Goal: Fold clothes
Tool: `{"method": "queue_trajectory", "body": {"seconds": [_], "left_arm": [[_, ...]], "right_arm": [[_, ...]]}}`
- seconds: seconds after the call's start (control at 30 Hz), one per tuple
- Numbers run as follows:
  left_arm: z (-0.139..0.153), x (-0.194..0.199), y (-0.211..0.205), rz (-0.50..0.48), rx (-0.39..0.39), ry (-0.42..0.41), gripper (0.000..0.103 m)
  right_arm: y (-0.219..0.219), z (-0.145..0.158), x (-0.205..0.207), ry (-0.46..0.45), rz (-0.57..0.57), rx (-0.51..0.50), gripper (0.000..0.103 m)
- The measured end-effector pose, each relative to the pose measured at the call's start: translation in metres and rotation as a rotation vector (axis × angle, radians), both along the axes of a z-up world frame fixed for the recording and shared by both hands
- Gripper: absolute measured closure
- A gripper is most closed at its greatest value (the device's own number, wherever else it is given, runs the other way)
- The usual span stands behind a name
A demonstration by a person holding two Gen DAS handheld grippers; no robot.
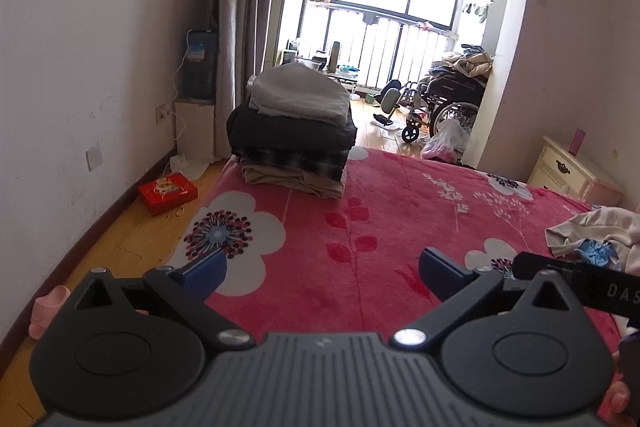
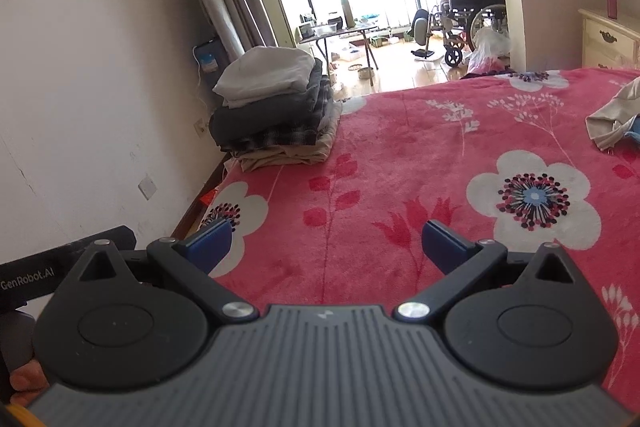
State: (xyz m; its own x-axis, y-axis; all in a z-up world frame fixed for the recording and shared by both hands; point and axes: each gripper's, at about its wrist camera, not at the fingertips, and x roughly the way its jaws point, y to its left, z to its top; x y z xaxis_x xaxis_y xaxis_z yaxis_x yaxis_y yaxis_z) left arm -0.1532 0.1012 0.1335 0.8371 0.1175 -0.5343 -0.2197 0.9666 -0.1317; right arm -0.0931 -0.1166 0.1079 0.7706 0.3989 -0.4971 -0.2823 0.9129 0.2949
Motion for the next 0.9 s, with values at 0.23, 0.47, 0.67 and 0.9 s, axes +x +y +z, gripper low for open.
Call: {"method": "queue_trajectory", "body": {"seconds": [0.23, 0.47, 0.67, 0.9], "left_arm": [[-0.002, -0.001, -0.010, 0.046, 0.061, 0.073, 0.000], [0.004, -0.008, -0.014, 0.070, 0.094, 0.054, 0.000], [0.012, -0.017, -0.008, 0.024, 0.062, -0.002, 0.000], [0.015, -0.019, -0.016, 0.008, 0.160, -0.013, 0.000]], "right_arm": [[0.003, 0.005, -0.003, 0.002, 0.002, -0.003, 0.001], [0.006, 0.008, -0.008, -0.018, -0.001, -0.013, 0.001], [0.005, 0.009, -0.009, -0.017, 0.001, 0.000, 0.001], [0.007, 0.009, -0.009, -0.011, 0.002, 0.007, 0.001]]}}
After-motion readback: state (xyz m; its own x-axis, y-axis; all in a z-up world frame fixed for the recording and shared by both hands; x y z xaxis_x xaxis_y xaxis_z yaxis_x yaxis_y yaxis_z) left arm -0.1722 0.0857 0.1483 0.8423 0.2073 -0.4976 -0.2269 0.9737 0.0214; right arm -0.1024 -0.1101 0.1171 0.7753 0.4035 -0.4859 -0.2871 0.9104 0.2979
